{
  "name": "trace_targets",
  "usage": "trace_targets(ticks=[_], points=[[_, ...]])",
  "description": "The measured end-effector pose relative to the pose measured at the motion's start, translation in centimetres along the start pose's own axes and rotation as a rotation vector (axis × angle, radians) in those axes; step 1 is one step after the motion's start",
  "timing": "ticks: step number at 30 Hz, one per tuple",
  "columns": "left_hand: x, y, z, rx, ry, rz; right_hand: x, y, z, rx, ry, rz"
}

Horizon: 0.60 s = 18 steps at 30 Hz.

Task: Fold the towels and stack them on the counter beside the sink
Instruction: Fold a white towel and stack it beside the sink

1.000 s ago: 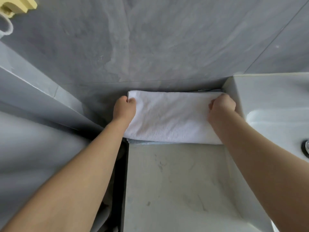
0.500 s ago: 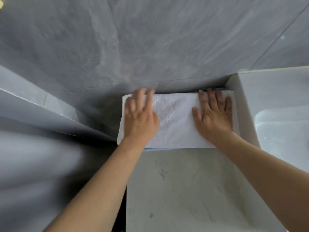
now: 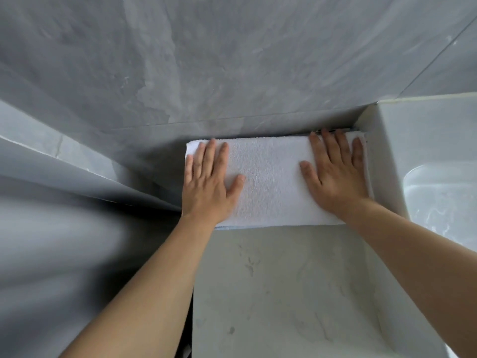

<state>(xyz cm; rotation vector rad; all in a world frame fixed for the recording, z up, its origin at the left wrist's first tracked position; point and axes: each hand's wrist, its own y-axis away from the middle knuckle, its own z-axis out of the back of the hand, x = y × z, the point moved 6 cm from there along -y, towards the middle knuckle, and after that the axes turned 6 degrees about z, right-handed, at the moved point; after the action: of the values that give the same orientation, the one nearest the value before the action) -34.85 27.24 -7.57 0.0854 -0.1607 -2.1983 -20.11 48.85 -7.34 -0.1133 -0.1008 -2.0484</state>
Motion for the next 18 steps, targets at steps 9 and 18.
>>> trace_targets(ticks=[9, 18], points=[[0.7, 4.2, 2.6, -0.04, 0.184, 0.223, 2.4, 4.6, 3.9, -0.024, -0.225, -0.041], [-3.6, 15.8, 2.0, -0.027, 0.315, 0.001, 5.4, 18.1, 4.3, 0.097, -0.424, -0.005]])
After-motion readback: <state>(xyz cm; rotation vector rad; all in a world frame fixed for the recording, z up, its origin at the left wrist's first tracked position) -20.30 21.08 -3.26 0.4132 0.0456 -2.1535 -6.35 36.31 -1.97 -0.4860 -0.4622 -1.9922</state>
